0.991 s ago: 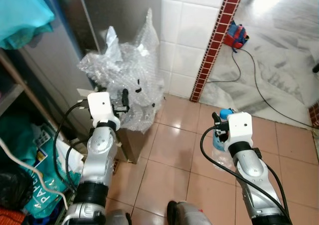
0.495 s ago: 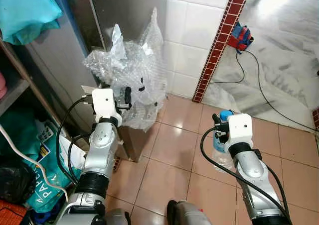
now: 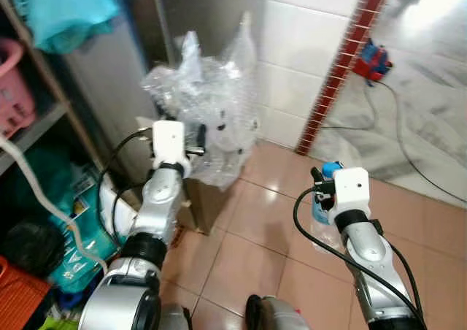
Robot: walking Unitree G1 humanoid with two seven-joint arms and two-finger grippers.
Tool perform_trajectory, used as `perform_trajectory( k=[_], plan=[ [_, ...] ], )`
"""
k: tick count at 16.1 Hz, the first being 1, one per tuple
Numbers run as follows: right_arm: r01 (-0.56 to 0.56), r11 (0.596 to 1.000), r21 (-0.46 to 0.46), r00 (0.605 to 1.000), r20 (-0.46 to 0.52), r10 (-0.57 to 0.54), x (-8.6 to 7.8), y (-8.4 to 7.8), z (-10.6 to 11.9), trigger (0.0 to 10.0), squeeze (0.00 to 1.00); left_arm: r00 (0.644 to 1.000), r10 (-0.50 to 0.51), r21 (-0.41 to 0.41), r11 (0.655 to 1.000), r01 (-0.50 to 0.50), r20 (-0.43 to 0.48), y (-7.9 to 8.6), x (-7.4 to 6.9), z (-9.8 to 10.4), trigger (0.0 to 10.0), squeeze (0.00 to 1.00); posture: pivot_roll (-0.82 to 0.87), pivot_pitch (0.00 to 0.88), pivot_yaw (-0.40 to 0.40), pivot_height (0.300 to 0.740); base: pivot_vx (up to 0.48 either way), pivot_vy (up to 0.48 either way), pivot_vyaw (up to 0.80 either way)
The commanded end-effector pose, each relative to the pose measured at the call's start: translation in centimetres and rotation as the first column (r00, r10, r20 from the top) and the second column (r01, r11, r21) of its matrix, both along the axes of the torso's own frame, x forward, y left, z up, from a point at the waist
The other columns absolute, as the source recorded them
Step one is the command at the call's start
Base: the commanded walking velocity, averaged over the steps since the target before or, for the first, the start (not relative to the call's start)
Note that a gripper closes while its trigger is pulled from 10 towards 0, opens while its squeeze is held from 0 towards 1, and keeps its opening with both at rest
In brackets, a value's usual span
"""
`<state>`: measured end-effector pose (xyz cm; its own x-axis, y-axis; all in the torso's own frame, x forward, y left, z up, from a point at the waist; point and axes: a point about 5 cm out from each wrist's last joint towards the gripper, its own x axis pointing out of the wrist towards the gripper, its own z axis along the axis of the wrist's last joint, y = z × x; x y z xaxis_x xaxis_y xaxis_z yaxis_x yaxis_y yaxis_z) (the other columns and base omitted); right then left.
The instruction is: Restocking fridge
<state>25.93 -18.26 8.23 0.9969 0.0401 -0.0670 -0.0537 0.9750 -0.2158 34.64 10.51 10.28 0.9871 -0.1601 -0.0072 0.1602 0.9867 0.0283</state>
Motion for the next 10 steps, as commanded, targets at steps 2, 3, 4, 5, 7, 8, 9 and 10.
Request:
perform_trajectory(
  k=[2,3,4,5,7,8,9,10],
  plan=[
    [0.045,0.999,-0.028,0.998,0.049,-0.044,0.0,-0.8,1.0,10.0,0.0,0.98,-0.201,0.049,0.978,0.201,-0.016,-3.4,-0.4,-0.3,10.0,0.0,-0.03,0.106,-0.015,0.74,0.0,0.0,0.0],
    [0.056,0.998,-0.033,0.997,0.052,-0.054,0.1,-0.9,1.0,10.0,0.0,0.971,-0.238,0.049,0.97,0.239,-0.024,-3.9,-0.6,-0.5,10.0,0.0,-0.03,0.105,-0.013,0.74,0.0,0.0,0.0],
    [0.065,0.997,-0.042,0.997,0.055,-0.063,0.1,-1.1,1.1,10.0,0.0,0.959,-0.282,0.046,0.958,0.283,-0.033,-4.5,-0.9,-0.7,10.0,0.0,-0.03,0.105,-0.013,0.74,0.0,0.0,0.0],
    [0.072,0.996,-0.047,0.996,0.057,-0.069,0.1,-1.2,1.1,10.0,0.0,0.949,-0.312,0.051,0.948,0.314,-0.039,-4.9,-1.2,-0.9,10.0,0.0,-0.03,0.105,-0.012,0.74,0.0,0.0,0.0],
    [0.081,0.995,-0.054,0.995,0.057,-0.078,0.1,-1.3,1.1,10.0,0.0,0.912,-0.406,0.05,0.911,0.409,-0.058,-6.1,-2.1,-1.6,10.0,0.0,-0.03,0.104,-0.012,0.74,0.0,0.0,0.0],
    [0.084,0.995,-0.058,0.995,0.057,-0.08,0.1,-1.3,1.1,10.0,0.0,0.891,-0.449,0.05,0.89,0.453,-0.07,-6.5,-2.6,-1.9,10.0,0.0,-0.03,0.104,-0.012,0.74,0.0,0.0,0.0],
    [0.087,0.994,-0.062,0.995,0.059,-0.083,0.1,-1.3,1.1,10.0,0.0,0.876,-0.474,0.055,0.876,0.479,-0.082,-6.8,-2.9,-2.2,10.0,0.0,-0.03,0.104,-0.012,0.74,0.0,0.0,0.0],
    [0.088,0.994,-0.063,0.995,0.059,-0.085,0.1,-1.3,1.1,10.0,0.0,0.861,-0.501,0.04,0.862,0.505,-0.088,-7.0,-3.2,-2.4,10.0,0.0,-0.03,0.101,-0.012,0.74,0.0,0.0,0.0]
  ],
)
